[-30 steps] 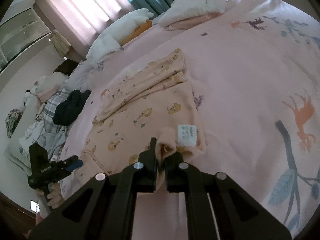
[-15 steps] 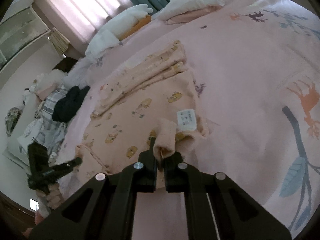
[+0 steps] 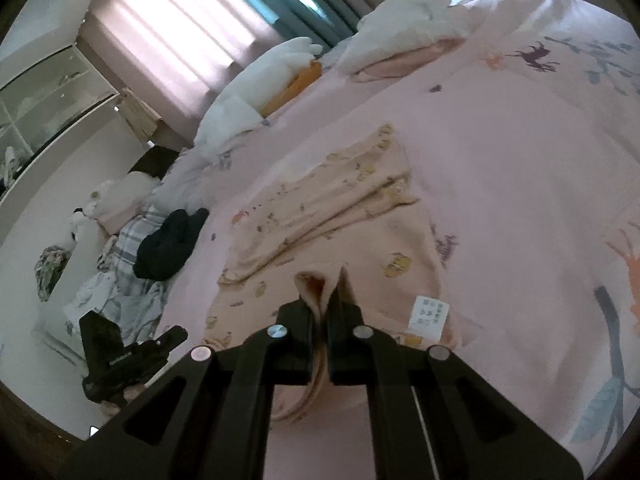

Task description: Fold small clothes

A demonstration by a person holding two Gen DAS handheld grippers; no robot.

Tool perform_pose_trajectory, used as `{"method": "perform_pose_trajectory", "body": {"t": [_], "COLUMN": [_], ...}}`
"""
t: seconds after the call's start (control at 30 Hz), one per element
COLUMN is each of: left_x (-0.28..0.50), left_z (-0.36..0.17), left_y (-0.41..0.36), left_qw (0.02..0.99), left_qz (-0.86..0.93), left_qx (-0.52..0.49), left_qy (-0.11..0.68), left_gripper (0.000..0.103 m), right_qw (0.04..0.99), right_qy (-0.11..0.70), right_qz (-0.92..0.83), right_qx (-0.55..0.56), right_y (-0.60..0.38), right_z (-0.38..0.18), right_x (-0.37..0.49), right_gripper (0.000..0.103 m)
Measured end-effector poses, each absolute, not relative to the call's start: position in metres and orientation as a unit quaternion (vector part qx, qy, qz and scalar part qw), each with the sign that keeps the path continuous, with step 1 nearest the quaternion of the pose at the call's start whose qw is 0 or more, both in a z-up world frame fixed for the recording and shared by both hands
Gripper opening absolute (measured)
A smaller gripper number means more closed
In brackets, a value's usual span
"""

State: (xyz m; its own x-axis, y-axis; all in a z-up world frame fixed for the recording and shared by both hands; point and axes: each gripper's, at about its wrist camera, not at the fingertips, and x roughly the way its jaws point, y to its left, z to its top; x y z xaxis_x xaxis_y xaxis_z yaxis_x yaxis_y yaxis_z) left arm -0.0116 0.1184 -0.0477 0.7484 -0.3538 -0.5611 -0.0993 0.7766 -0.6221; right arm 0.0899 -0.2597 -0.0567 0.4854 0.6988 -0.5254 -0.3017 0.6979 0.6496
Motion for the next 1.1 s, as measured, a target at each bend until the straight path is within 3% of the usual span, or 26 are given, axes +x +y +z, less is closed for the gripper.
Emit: {"method": "perform_pose_trajectory", "body": {"t": [0.07,0.13,0.17,0.2,0.43,0.53,0.6,0.7,1.1], "left_x": [-0.015,-0.017,-0.017,-0.018,-0.009,-0.004,-0.003,-0.006,-0.015], "left_z": [-0.048,-0.052,-0.054,-0.056,-0.073,-0.086,-0.088,-0.087,-0.040], "left_y": [0.117,0.117,0.117,0.117,0.093,0.087,0.086,0.094,0.106], "left_qw": [0.885,0.892,0.894,0.894,0.887,0.879,0.882,0.873,0.882], "left_qz": [-0.043,-0.025,-0.028,-0.029,-0.086,-0.089,-0.072,-0.083,-0.119], "left_qx": [-0.305,-0.273,-0.262,-0.256,-0.200,-0.197,-0.185,-0.228,-0.322], "left_qy": [0.349,0.359,0.363,0.366,0.408,0.425,0.428,0.422,0.323], "left_gripper": [0.006,0.021,0.038,0.047,0.055,0.039,0.020,0.002,0.000], "right_qw": [0.826,0.826,0.825,0.824,0.820,0.818,0.818,0.817,0.805], "right_qy": [0.409,0.409,0.410,0.413,0.436,0.441,0.442,0.443,0.408], "right_qz": [0.302,0.307,0.310,0.311,0.299,0.293,0.292,0.292,0.319], "right_qx": [0.244,0.238,0.234,0.230,0.219,0.225,0.226,0.227,0.291], "right_y": [-0.258,-0.255,-0.254,-0.254,-0.263,-0.269,-0.271,-0.272,-0.267], "right_z": [-0.056,-0.057,-0.058,-0.059,-0.077,-0.082,-0.083,-0.085,-0.069], "right_x": [0.092,0.089,0.086,0.084,0.070,0.070,0.069,0.068,0.080], "right_gripper": [0.006,0.006,0.006,0.006,0.008,0.008,0.008,0.008,0.006]}}
